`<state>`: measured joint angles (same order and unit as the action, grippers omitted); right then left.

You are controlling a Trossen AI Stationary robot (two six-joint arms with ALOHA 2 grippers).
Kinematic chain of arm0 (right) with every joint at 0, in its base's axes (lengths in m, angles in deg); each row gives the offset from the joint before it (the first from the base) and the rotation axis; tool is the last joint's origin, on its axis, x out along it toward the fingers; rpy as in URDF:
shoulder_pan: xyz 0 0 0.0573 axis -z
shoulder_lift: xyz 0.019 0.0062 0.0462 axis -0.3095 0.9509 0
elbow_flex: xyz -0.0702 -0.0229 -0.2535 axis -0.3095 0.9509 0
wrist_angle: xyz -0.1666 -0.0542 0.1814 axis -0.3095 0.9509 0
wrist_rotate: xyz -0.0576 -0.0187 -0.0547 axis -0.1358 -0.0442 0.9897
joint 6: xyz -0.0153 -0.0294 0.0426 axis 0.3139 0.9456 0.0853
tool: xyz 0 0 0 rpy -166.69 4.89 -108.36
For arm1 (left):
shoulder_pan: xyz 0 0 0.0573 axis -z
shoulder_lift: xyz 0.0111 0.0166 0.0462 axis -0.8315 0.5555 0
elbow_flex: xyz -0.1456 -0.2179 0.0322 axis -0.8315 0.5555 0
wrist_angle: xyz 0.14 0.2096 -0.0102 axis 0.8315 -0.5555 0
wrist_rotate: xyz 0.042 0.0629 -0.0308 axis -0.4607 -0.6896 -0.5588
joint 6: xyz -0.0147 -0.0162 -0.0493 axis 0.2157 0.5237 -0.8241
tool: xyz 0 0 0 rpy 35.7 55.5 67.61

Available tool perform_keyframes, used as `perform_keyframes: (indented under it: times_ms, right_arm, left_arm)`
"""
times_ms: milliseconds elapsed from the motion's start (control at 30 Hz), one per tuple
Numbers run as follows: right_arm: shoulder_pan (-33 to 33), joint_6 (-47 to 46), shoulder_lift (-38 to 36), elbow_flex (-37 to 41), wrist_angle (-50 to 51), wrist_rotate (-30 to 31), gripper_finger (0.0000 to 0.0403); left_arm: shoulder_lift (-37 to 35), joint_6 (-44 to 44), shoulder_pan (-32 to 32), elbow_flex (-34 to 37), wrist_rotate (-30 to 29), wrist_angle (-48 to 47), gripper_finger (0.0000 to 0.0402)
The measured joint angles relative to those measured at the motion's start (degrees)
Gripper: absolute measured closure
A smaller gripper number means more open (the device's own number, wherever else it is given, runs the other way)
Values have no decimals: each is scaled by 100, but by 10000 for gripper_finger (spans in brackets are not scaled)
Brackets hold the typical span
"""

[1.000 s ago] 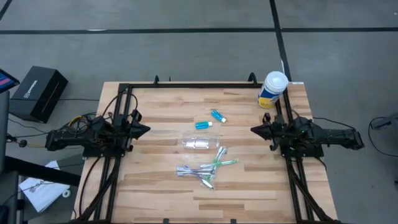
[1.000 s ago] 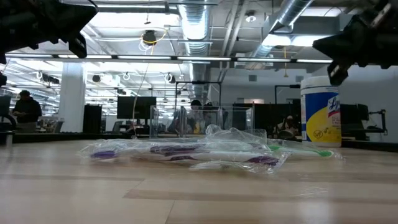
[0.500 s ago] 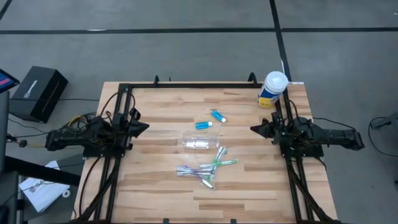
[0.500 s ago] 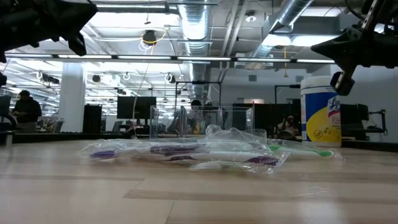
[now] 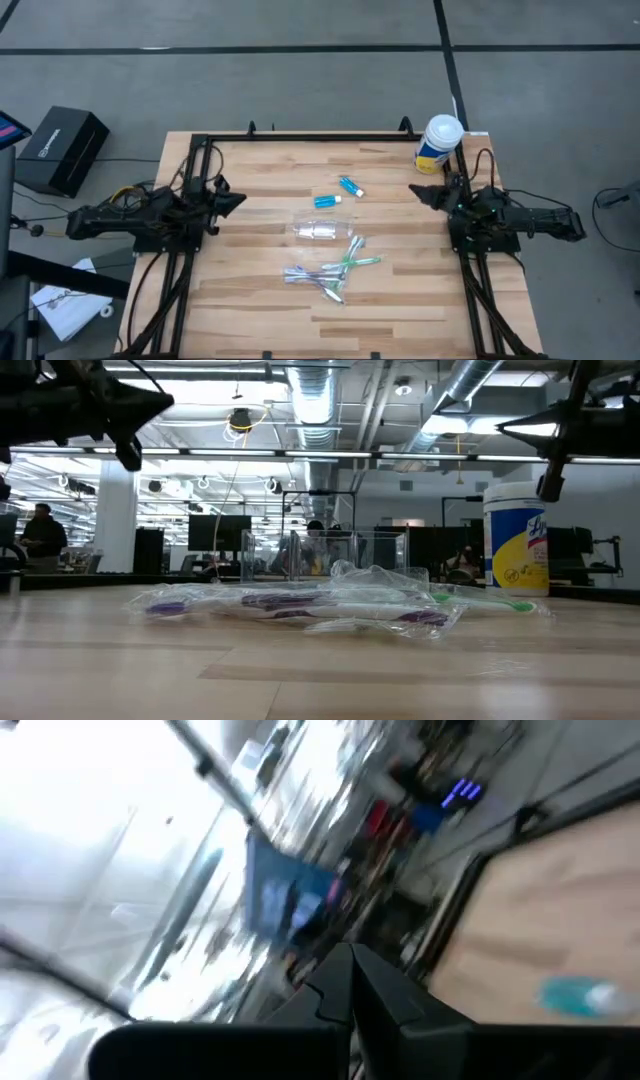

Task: Pick & Place toothbrushing station
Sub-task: Put the bottom blue mouthwash bottle into the transparent organizer

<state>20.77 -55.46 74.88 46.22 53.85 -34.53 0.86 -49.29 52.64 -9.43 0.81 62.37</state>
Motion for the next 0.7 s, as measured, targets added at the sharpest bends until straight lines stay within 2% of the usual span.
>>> perform_keyframes:
  times_ms: [100,200,300,433,567,633,700]
  right_arm:
    - [0,-89,0,0,-168,481,403]
    - [0,-86,-2,0,-556,553,403]
    - [2,117,0,0,-977,768,403]
    - [5,1074,-2,0,-1694,1022,403]
    - [2,1186,3,-84,-1595,873,403]
    - [-3,1233,79,-199,-1622,609,403]
    - [-9,1676,250,-341,-1720,239,403]
  left_arm:
    - [435,-407,0,0,0,52,401]
    - [875,-530,0,0,-82,390,401]
    - [1291,-679,-1,0,-241,1315,396]
    - [1816,-605,-2,-251,-255,2436,376]
    - [2460,-190,-4,-926,-298,2469,347]
    - [2893,93,-8,-1328,-301,2445,331]
    - [3360,321,-11,-1790,-298,2446,320]
